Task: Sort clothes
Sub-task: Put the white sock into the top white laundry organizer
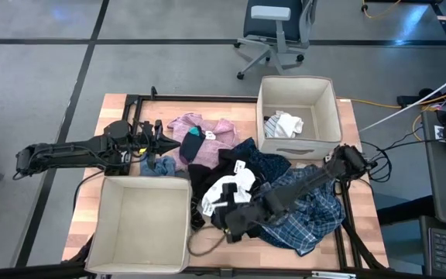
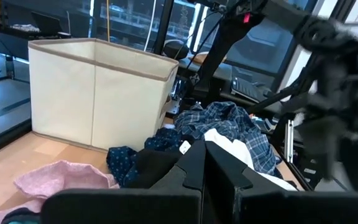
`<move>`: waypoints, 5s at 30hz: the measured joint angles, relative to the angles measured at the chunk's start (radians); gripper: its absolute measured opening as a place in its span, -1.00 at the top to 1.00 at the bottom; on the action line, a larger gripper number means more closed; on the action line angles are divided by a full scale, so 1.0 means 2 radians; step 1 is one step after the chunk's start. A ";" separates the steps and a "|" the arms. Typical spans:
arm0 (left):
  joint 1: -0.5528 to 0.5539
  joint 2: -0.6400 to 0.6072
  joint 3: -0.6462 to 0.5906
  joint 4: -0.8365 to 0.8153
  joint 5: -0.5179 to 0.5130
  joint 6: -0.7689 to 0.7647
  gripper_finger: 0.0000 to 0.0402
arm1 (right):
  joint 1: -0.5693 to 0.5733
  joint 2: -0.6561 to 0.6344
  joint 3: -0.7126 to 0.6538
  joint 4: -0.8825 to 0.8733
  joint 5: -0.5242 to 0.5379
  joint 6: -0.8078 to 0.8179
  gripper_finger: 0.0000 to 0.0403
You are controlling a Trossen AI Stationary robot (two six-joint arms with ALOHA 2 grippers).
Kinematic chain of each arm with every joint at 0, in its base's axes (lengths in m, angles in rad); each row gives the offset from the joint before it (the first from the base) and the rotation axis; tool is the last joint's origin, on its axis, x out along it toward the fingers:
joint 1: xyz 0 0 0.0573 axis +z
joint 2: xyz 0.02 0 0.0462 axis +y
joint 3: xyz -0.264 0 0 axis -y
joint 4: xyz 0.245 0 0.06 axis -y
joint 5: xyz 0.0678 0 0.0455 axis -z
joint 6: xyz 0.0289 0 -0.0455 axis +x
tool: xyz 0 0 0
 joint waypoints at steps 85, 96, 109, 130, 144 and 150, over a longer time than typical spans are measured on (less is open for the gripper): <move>0.000 0.000 0.000 0.004 -0.014 -0.027 0.99 | -0.170 -0.502 -0.172 -0.453 0.330 0.192 0.94; 0.000 0.000 0.000 0.003 -0.014 -0.013 0.99 | -0.242 -0.516 -0.246 -0.449 0.412 0.235 0.96; 0.000 0.000 0.000 0.000 -0.014 -0.008 0.99 | -0.401 -0.487 -0.249 -0.349 0.303 0.093 0.93; 0.000 0.000 0.000 0.001 -0.014 -0.012 0.99 | -0.448 -0.485 -0.244 -0.265 -0.026 0.077 -0.09; 0.000 0.000 0.000 0.001 -0.014 -0.012 0.99 | -0.230 -0.403 -0.244 -0.099 -0.090 -0.015 -0.16; 0.000 0.000 0.000 0.000 -0.014 -0.012 0.99 | -0.169 -0.321 -0.244 -0.090 -0.090 -0.027 -0.16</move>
